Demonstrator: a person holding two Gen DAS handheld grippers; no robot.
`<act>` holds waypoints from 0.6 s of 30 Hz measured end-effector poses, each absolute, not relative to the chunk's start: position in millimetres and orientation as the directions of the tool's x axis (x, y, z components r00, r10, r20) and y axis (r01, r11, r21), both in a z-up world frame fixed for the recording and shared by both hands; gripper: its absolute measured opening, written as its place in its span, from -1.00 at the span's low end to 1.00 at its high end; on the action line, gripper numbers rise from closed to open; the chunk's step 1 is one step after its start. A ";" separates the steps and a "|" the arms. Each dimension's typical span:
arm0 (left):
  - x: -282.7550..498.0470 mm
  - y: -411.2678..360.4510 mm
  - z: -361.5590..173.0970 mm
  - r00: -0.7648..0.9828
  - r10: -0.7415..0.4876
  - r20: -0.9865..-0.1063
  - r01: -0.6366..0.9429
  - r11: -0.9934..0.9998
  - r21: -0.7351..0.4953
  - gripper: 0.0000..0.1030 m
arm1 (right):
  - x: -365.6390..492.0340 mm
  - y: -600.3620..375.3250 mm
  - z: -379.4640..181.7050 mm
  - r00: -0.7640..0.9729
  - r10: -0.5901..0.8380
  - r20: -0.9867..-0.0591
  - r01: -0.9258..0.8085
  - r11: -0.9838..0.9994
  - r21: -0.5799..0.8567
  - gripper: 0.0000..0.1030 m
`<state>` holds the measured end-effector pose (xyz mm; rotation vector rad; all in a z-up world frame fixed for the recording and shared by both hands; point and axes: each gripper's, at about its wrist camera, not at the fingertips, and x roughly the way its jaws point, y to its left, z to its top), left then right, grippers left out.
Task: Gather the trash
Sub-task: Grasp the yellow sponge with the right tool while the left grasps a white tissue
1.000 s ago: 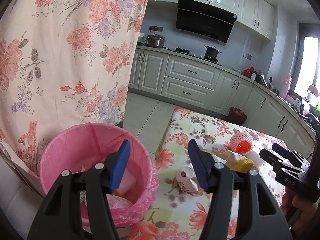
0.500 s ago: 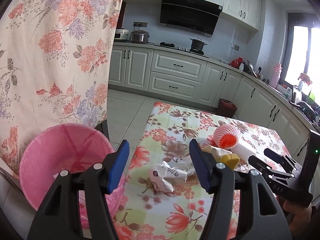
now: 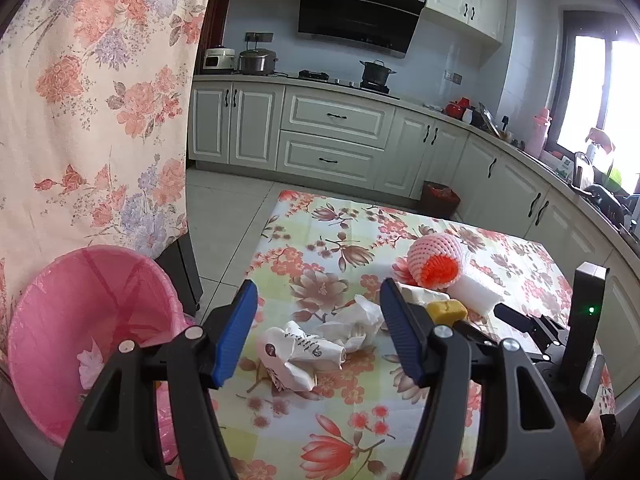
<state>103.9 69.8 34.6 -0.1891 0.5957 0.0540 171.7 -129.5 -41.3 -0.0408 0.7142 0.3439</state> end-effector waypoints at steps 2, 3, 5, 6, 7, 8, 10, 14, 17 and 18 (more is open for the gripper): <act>107.6 68.5 32.5 0.824 -0.005 -0.566 -0.104 0.982 -0.160 0.19 | 176.4 -125.8 -44.4 0.696 0.294 -0.655 -0.323 0.943 0.080 0.50; 108.8 68.2 32.0 0.823 -0.006 -0.568 -0.104 0.981 -0.162 0.19 | 178.8 -123.9 -45.6 0.693 0.293 -0.659 -0.322 0.943 0.080 0.50; 111.4 68.4 30.0 0.821 -0.006 -0.571 -0.105 0.981 -0.161 0.19 | 183.0 -119.8 -47.6 0.689 0.292 -0.663 -0.325 0.943 0.077 0.50; 112.4 69.2 29.2 0.820 -0.007 -0.573 -0.105 0.981 -0.162 0.19 | 185.3 -117.4 -48.6 0.687 0.290 -0.667 -0.326 0.942 0.073 0.50; 113.3 69.5 28.3 0.819 -0.008 -0.574 -0.105 0.981 -0.163 0.19 | 187.8 -114.9 -50.4 0.683 0.286 -0.672 -0.327 0.943 0.068 0.50; 114.0 69.9 27.7 0.818 -0.007 -0.575 -0.106 0.981 -0.163 0.19 | 190.3 -112.9 -52.1 0.679 0.283 -0.678 -0.326 0.943 0.067 0.50; 115.4 71.0 26.1 0.816 -0.007 -0.578 -0.108 0.981 -0.164 0.19 | 193.9 -110.7 -55.2 0.672 0.279 -0.686 -0.322 0.944 0.068 0.45; 118.4 73.6 22.8 0.811 -0.006 -0.586 -0.112 0.980 -0.165 0.19 | 200.3 -106.3 -62.2 0.654 0.276 -0.704 -0.328 0.942 0.064 0.26; 120.5 73.2 20.1 0.808 -0.006 -0.590 -0.111 0.980 -0.162 0.19 | 203.4 -106.6 -67.4 0.634 0.285 -0.719 -0.336 0.939 0.076 -0.02; 121.2 72.8 19.5 0.807 -0.007 -0.591 -0.110 0.980 -0.163 0.19 | 203.2 -106.9 -68.2 0.631 0.290 -0.719 -0.341 0.937 0.078 -0.06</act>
